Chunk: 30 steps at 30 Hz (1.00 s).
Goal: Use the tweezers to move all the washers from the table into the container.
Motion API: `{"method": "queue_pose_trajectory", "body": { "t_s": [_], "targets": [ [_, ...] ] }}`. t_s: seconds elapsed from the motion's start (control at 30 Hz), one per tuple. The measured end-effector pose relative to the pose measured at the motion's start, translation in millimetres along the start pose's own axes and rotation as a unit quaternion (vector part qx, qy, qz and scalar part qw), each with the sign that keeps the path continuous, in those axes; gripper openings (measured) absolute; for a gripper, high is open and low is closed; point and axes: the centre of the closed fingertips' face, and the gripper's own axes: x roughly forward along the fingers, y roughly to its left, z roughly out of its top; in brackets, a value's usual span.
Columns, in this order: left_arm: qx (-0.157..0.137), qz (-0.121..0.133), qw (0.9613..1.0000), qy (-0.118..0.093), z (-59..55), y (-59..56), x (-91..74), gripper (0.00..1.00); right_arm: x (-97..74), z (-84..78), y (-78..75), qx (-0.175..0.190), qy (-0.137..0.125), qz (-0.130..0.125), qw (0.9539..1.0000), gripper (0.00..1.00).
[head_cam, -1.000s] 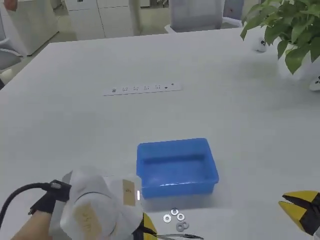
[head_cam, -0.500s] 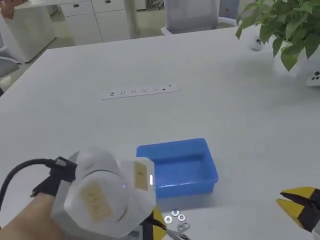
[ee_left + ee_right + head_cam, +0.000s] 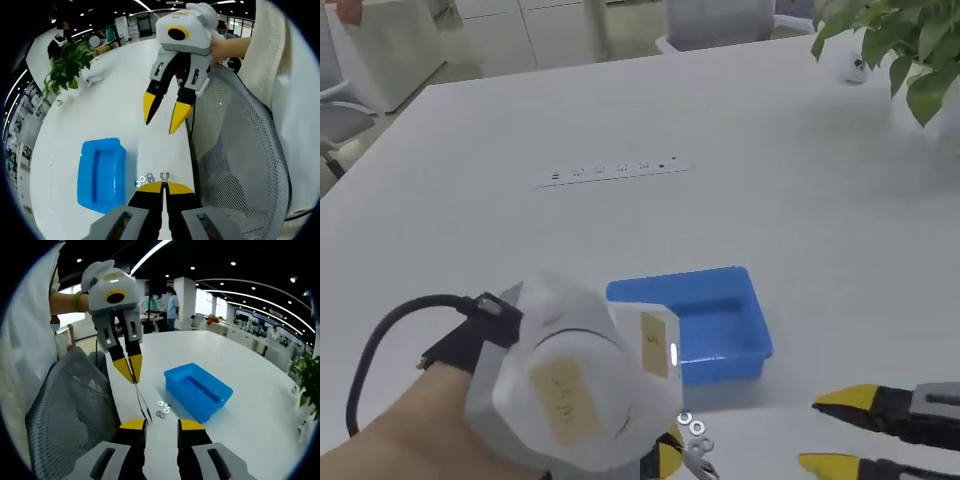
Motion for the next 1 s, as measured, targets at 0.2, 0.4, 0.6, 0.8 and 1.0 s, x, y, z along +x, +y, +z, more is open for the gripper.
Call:
{"method": "queue_pose_trajectory", "body": {
  "t_s": [0.2, 0.4, 0.6, 0.8, 1.0],
  "targets": [
    [-0.006, -0.004, 1.0, -0.001, 3.1, 2.4, 1.3, 0.0, 42.9, -7.8, 23.0, -0.042, 0.031, 0.084, 0.9951, 0.21],
    [-0.01, -0.013, 0.9999, -0.005, 5.7, 6.7, 2.4, 0.0, 72.4, -19.7, 23.3, -0.054, 0.057, 0.114, 0.9904, 0.22],
    [-0.011, -0.025, 0.9996, -0.008, 8.3, 10.3, 3.5, 0.0, 85.6, -15.7, 16.0, -0.036, 0.044, 0.119, 0.9913, 0.12],
    [-0.008, -0.027, 0.9996, -0.006, 10.3, 18.1, 0.7, 0.0, 90.6, -5.3, 15.4, -0.01, 0.017, 0.121, 0.9924, 0.07],
    [0.001, -0.031, 0.9995, -0.002, 9.2, 25.9, -0.6, 0.0, 94.9, 0.4, 9.2, 0.017, -0.005, 0.116, 0.993, 0.08]
  ]
}}
